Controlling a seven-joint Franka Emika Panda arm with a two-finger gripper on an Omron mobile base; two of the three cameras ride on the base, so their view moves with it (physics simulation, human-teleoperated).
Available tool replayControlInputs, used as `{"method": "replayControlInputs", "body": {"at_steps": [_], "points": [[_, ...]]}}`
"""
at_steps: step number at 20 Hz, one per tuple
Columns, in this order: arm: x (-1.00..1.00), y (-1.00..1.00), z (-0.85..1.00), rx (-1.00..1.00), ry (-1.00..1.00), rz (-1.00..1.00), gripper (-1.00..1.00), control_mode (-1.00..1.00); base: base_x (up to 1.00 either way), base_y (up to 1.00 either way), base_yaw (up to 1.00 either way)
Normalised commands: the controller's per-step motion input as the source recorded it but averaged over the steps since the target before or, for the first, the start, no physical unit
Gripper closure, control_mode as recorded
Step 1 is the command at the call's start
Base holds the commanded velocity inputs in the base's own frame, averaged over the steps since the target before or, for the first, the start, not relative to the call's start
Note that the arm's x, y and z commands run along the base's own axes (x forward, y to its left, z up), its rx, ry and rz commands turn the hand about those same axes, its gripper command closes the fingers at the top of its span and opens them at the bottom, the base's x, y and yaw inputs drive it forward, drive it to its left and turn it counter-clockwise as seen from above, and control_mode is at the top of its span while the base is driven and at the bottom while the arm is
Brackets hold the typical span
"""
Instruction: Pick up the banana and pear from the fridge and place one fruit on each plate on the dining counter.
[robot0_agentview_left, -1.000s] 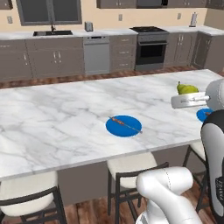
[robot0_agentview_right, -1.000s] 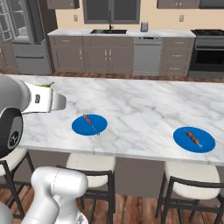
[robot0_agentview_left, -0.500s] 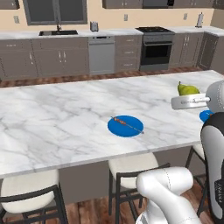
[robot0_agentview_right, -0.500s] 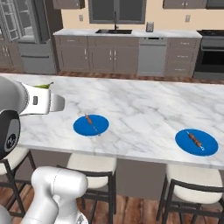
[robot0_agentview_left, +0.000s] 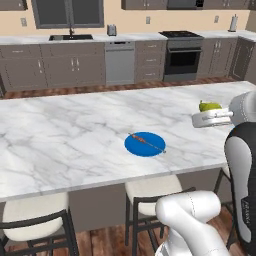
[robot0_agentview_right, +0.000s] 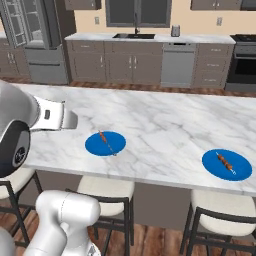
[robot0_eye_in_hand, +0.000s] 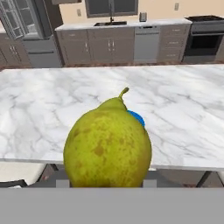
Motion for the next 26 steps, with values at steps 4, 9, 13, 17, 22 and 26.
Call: {"method": "replayControlInputs", "body": {"at_steps": [4, 9, 13, 17, 22, 26], "points": [[0.36, 0.03, -0.42, -0.06, 0.15, 0.00, 1.00, -1.00, 0.00, 0.00, 0.00], [0.52, 0.00, -0.44, -0.02, 0.08, 0.00, 1.00, -1.00, 0.00, 0.00, 0.00], [0.61, 0.00, -0.59, 0.00, 0.13, 0.00, 1.00, -1.00, 0.00, 0.00, 0.00], [0.81, 0.01, -0.64, 0.00, 0.14, 0.00, 1.00, -1.00, 0.00, 0.00, 0.00], [0.90, 0.02, -0.67, 0.00, 0.10, 0.00, 1.00, -1.00, 0.00, 0.00, 0.00], [0.84, 0.01, -0.58, 0.00, 0.11, 0.00, 1.00, -1.00, 0.00, 0.00, 0.00]]}}
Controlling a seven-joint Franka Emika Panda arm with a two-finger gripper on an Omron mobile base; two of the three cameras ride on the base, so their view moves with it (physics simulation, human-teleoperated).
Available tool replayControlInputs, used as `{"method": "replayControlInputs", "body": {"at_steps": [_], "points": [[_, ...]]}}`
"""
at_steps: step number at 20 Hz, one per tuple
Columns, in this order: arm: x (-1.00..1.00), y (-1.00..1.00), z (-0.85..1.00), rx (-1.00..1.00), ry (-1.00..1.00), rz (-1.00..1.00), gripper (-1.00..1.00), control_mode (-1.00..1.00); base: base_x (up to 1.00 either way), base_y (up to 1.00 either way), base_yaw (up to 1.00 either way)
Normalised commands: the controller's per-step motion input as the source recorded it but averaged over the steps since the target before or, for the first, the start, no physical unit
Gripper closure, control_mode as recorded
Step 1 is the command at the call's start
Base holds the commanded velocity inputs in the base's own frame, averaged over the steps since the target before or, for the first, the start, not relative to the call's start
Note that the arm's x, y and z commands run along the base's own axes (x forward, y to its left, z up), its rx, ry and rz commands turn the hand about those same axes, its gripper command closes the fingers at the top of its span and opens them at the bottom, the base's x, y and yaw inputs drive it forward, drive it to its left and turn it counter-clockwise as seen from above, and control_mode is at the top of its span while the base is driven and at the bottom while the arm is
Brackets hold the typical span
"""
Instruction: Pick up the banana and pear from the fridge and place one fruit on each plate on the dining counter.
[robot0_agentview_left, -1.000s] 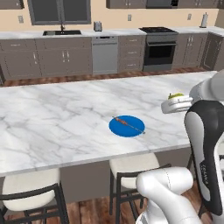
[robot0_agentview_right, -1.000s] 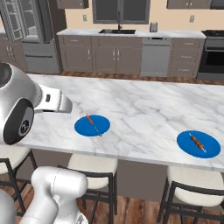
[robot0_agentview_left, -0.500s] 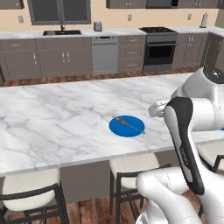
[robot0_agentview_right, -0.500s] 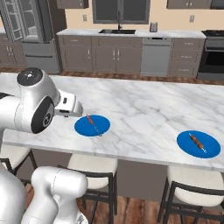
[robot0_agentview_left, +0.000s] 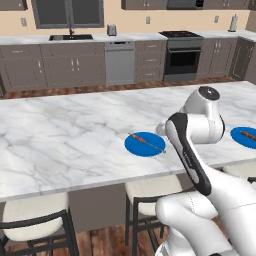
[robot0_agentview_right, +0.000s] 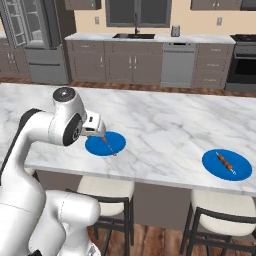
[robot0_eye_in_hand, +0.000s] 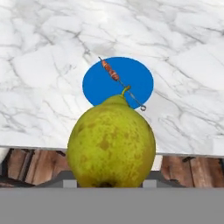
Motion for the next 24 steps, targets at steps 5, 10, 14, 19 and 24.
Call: {"method": "replayControlInputs", "body": {"at_steps": [5, 10, 14, 19, 24], "points": [[0.81, 0.11, -0.65, 0.00, 0.14, 0.00, 1.00, -1.00, 0.00, 0.00, 0.00], [0.48, 0.16, -0.46, -0.02, 0.14, -0.03, 1.00, -1.00, 0.00, 0.00, 0.00], [0.60, 0.01, -0.52, -0.02, 0.15, 0.00, 1.00, -1.00, 0.00, 0.00, 0.00], [0.64, 0.00, -0.45, -0.01, 0.09, 0.00, 1.00, -1.00, 0.00, 0.00, 0.00], [0.40, 0.04, -0.32, 0.00, 0.01, 0.00, 1.00, -1.00, 0.00, 0.00, 0.00]]}}
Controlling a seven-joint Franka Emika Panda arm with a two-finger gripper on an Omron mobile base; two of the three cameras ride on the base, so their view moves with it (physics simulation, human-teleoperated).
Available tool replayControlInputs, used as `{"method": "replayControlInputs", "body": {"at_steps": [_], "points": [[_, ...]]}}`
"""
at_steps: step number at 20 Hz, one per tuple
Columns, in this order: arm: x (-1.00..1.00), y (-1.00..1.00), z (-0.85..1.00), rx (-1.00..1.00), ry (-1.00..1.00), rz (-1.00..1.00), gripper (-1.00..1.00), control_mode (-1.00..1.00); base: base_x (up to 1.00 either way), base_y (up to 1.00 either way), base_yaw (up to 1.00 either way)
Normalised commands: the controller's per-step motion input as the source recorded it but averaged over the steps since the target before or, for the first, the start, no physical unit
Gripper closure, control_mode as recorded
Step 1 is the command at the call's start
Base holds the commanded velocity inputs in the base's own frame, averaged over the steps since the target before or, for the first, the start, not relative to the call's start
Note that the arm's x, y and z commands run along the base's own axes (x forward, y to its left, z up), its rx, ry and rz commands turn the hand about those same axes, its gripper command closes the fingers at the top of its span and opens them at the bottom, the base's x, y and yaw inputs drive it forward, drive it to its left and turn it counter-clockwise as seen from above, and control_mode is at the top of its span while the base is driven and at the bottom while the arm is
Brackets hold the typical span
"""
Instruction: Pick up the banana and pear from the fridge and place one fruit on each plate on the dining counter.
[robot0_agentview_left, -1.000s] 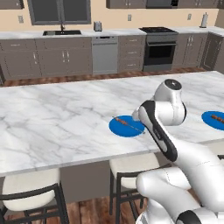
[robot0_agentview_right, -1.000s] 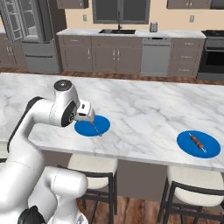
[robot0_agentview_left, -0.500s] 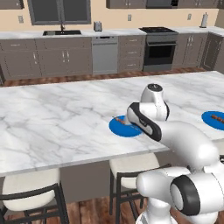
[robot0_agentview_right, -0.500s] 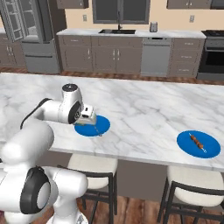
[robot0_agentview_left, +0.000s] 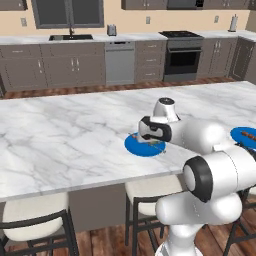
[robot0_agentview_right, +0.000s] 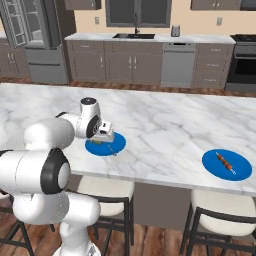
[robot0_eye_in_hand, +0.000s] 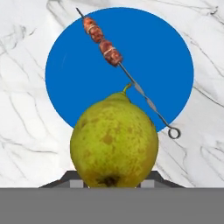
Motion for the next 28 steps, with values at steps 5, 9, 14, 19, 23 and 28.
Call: {"method": "replayControlInputs", "body": {"at_steps": [5, 9, 14, 19, 23, 28], "points": [[0.35, 0.05, -0.35, 0.00, 0.07, 0.00, 1.00, -1.00, 0.00, 0.00, 0.00], [0.41, 0.05, -0.40, 0.00, 0.06, 0.00, 1.00, -1.00, 0.00, 0.00, 0.00], [0.36, 0.10, -0.35, 0.00, 0.03, 0.00, 1.00, -1.00, 0.00, 0.00, 0.00], [0.29, 0.08, -0.41, 0.00, 0.06, 0.00, 1.00, -1.00, 0.00, 0.00, 0.00], [-0.01, 0.08, -0.31, 0.00, 0.06, 0.00, 1.00, -1.00, 0.00, 0.00, 0.00], [-0.29, 0.32, -0.16, 0.00, 0.03, 0.00, -1.00, -1.00, 0.00, 0.00, 0.00]]}}
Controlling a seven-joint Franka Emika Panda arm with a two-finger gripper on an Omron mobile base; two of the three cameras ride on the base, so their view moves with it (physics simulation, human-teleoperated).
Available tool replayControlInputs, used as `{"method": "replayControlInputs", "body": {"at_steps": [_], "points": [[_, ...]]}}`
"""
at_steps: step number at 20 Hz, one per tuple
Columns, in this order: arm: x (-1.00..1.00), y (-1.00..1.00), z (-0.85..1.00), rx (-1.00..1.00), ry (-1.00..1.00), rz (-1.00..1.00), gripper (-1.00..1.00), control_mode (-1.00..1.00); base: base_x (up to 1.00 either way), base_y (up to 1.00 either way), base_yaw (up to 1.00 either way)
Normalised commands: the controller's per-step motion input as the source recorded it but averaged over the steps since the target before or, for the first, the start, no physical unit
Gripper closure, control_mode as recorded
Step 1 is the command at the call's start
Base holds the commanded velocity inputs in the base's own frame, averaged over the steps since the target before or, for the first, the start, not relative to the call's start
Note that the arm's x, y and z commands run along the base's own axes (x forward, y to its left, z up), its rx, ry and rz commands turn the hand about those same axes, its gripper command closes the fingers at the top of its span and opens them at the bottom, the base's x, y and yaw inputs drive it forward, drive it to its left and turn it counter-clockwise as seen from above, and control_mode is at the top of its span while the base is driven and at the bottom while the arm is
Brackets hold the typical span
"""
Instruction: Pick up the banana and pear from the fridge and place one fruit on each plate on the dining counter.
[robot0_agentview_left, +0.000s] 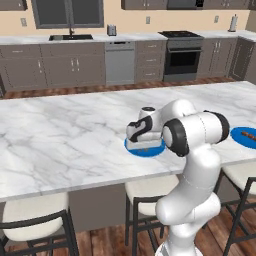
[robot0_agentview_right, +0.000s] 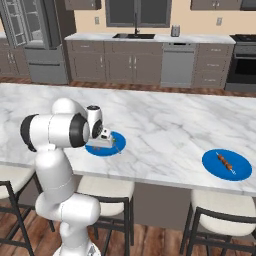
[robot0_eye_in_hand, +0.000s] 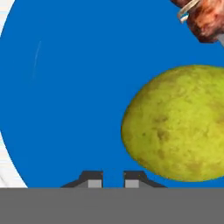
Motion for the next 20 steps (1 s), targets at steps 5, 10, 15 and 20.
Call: {"method": "replayControlInputs", "body": {"at_steps": [5, 10, 15, 20], "points": [[-0.36, 0.02, 0.33, 0.00, -0.02, 0.00, -1.00, -1.00, 0.00, 0.00, 0.00], [-0.29, 0.00, 0.82, 0.00, -0.02, 0.00, -1.00, -1.00, 0.00, 0.00, 0.00], [-0.08, -0.01, 0.81, 0.00, 0.00, -0.03, -1.00, -1.00, 0.00, 0.00, 0.00], [-0.75, -0.13, 0.75, 0.00, -0.05, 0.00, -1.00, -1.00, 0.00, 0.00, 0.00]]}}
